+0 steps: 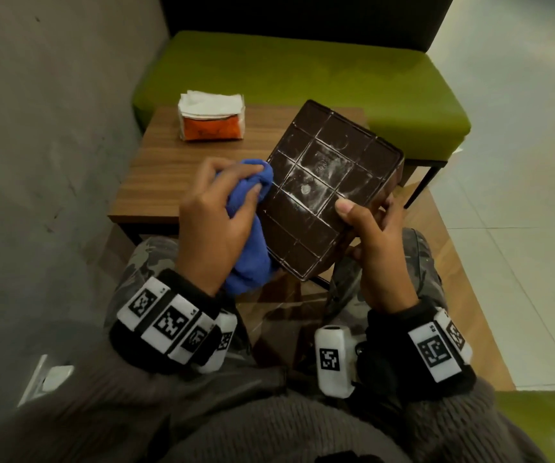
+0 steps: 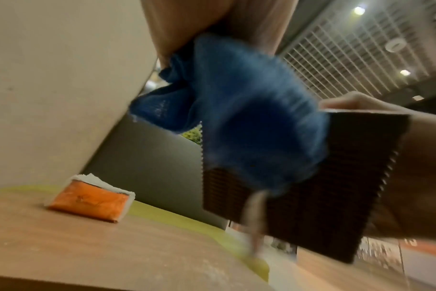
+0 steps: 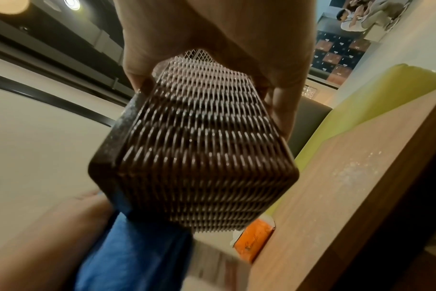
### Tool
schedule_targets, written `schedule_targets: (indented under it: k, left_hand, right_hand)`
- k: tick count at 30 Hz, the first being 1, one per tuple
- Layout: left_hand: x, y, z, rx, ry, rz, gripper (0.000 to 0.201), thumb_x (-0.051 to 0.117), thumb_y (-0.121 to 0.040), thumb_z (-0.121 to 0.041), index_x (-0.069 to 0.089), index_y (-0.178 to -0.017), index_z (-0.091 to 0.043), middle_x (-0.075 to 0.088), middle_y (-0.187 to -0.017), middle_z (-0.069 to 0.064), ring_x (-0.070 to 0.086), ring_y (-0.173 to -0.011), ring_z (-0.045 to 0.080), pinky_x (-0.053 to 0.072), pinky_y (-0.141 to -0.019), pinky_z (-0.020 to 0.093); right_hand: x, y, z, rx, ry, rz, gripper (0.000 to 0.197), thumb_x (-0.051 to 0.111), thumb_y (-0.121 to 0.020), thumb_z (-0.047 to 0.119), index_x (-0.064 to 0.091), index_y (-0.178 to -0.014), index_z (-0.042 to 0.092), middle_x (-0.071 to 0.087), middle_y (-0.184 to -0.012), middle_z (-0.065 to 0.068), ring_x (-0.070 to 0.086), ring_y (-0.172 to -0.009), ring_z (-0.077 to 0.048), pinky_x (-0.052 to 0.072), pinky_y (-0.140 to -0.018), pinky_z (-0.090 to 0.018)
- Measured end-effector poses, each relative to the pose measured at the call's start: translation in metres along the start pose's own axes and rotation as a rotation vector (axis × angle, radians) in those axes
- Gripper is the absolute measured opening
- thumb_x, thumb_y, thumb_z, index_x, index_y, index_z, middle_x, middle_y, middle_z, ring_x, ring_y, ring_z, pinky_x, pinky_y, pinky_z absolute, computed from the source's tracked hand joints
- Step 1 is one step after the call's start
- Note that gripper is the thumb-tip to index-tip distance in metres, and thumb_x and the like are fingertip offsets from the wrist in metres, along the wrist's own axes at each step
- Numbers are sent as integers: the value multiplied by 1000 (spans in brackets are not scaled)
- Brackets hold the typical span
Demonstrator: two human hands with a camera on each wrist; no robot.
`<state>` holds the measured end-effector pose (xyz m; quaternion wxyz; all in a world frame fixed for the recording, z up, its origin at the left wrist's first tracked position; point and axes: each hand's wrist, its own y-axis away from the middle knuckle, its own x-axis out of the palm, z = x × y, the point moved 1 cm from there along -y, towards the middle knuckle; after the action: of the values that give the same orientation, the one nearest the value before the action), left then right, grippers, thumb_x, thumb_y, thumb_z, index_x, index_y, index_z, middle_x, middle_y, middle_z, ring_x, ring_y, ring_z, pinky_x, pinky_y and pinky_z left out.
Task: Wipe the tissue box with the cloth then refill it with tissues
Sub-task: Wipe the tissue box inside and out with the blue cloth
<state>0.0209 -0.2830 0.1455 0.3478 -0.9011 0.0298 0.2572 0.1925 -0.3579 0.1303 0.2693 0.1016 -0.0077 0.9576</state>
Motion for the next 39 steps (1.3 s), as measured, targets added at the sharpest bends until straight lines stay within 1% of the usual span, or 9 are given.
schedule_targets:
  k: [6, 10, 13, 19, 23, 27, 32, 36, 39]
  left_hand:
    - [3, 17, -22, 138, 16, 230, 26, 60, -85, -15, 67, -109, -9, 56, -104, 8, 56, -92, 19, 49, -81, 31]
    - [-1, 6, -13, 17, 31, 108, 23, 63, -85, -10, 67, -107, -11, 55, -104, 6, 55, -95, 15, 49, -83, 32]
    - [2, 20, -29, 120, -14, 207, 26, 62, -84, -12, 67, -109, -10, 56, -105, 8, 55, -95, 18, 50, -81, 32]
    - [1, 12, -18, 28, 34, 137, 25, 61, -84, -12, 67, -109, -9, 55, -105, 6, 55, -96, 17, 48, -85, 32]
    - [2, 26, -31, 174, -34, 273, 29, 57, -84, -17, 66, -110, -10, 56, -104, 8, 55, -93, 18, 48, -81, 27]
    - [-1, 13, -14, 39, 23, 159, 25, 61, -85, -13, 67, -109, -10, 56, -105, 6, 56, -96, 18, 50, -82, 35]
    - [2, 32, -37, 242, -88, 325, 31, 54, -83, -20, 66, -109, -9, 58, -104, 9, 56, -90, 20, 49, -76, 28]
    - [-1, 12, -14, 41, -39, 209, 26, 57, -85, -17, 67, -109, -14, 56, -105, 5, 55, -95, 19, 50, -81, 37]
    - [3, 22, -26, 112, -95, 256, 29, 56, -83, -18, 68, -108, -10, 57, -104, 8, 55, -93, 20, 49, -79, 29]
  right_hand:
    - [-1, 3, -7, 9, -32, -33, 79, 74, -54, 46, 44, -125, 29, 63, -113, 9, 68, -100, -6, 56, -92, -42]
    - [6, 6, -8, 14, -42, -38, 74, 75, -56, 43, 45, -122, 31, 64, -114, 8, 68, -103, -10, 54, -94, -53]
    - [7, 5, -5, 23, -64, -53, 83, 74, -55, 43, 44, -129, 22, 64, -112, 5, 68, -101, -11, 52, -94, -58]
    - [9, 7, -7, 11, -59, -68, 74, 76, -55, 42, 46, -121, 27, 66, -111, 6, 69, -100, -11, 54, -93, -54]
    - [7, 6, -8, 46, -72, -78, 84, 75, -54, 43, 45, -128, 19, 67, -110, 3, 69, -102, -18, 53, -92, -56]
    - [9, 7, -9, 51, -65, -66, 78, 78, -57, 37, 44, -125, 22, 66, -112, 5, 69, -101, -13, 54, -93, -52]
    - [7, 4, -8, 61, -75, -75, 86, 75, -53, 43, 44, -128, 17, 66, -107, 1, 68, -104, -25, 53, -91, -58]
    - [4, 3, -12, 51, -49, -64, 71, 75, -54, 45, 47, -119, 31, 65, -116, 5, 68, -105, -15, 54, -94, -50]
    - [2, 0, -13, 60, -68, -67, 73, 75, -54, 44, 47, -119, 28, 64, -114, 2, 67, -107, -21, 55, -93, -49]
